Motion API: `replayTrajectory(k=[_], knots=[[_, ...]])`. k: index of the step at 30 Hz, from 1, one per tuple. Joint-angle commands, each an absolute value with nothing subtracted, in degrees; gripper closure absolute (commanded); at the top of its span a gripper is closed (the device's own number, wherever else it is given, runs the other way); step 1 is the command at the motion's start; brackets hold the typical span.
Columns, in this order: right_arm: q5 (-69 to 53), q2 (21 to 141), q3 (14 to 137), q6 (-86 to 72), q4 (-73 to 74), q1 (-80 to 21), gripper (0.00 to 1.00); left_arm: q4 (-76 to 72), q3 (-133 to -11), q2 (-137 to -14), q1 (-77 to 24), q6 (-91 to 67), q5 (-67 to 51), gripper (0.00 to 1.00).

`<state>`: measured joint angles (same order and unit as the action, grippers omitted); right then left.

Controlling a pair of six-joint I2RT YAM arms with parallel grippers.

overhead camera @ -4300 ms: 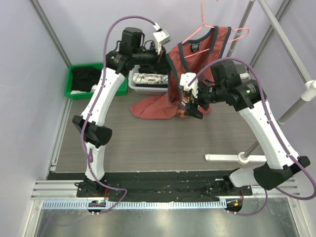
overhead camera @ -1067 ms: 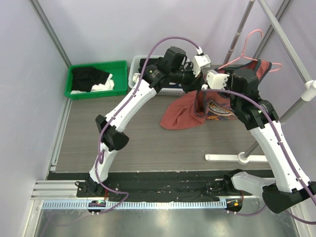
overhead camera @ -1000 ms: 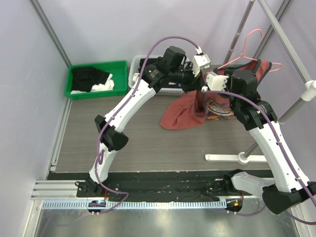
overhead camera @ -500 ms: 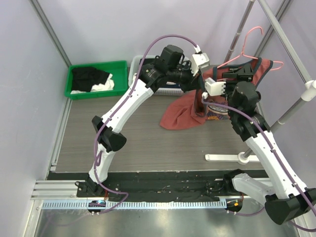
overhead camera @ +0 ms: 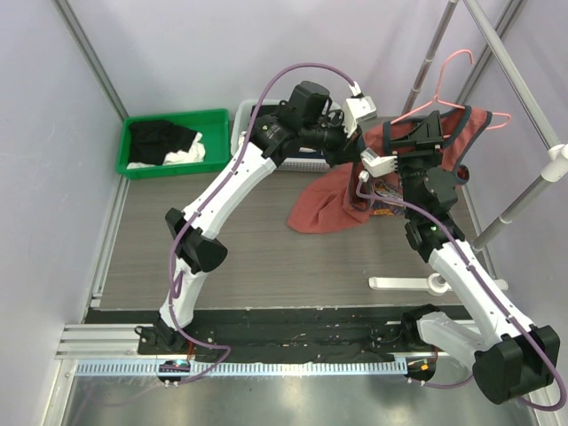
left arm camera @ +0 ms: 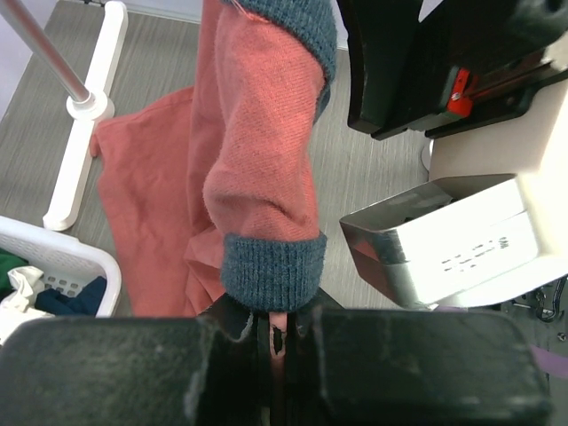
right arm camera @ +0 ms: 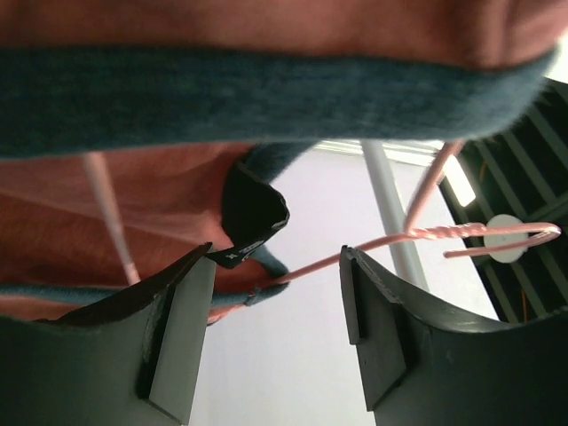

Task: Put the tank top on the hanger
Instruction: Place the hanger at the clothesline.

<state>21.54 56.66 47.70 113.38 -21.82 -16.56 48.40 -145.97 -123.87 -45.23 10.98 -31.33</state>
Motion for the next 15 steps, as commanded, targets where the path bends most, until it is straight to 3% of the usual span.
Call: replayTrajectory(k=[1, 15], knots=[[17.3, 56.5, 47.7, 117.7, -34.3, -15.7, 0.36, 46.1, -146.2, -119.9, -44.9, 11.3, -33.3, 1.0], [10.0, 58.5, 48.0, 118.7, -38.4, -11.2, 0.36, 46.2, -145.5, -119.4, -44.9, 11.0, -34.0, 1.0]])
